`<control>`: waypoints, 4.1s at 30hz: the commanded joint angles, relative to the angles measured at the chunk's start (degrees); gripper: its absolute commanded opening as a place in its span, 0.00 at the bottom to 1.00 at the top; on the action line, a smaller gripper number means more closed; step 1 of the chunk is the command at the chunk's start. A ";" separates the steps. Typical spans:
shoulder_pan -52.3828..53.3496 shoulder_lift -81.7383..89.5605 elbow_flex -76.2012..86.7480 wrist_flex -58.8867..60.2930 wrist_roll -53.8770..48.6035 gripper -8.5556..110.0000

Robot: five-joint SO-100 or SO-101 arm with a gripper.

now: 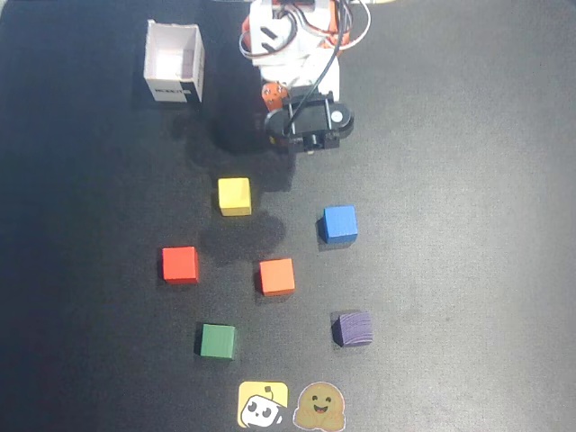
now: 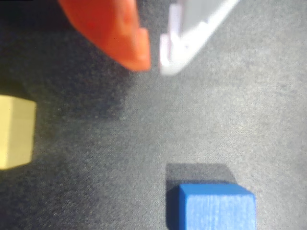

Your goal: Put the orange cube on top of the red cube.

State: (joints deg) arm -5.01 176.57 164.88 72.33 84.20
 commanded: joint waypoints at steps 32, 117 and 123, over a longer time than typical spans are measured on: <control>-0.26 -11.43 -9.32 -6.06 3.08 0.16; 9.93 -85.52 -68.64 0.44 5.01 0.12; 17.31 -82.79 -67.59 3.34 3.25 0.12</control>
State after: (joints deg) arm 9.14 90.09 98.61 74.71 88.59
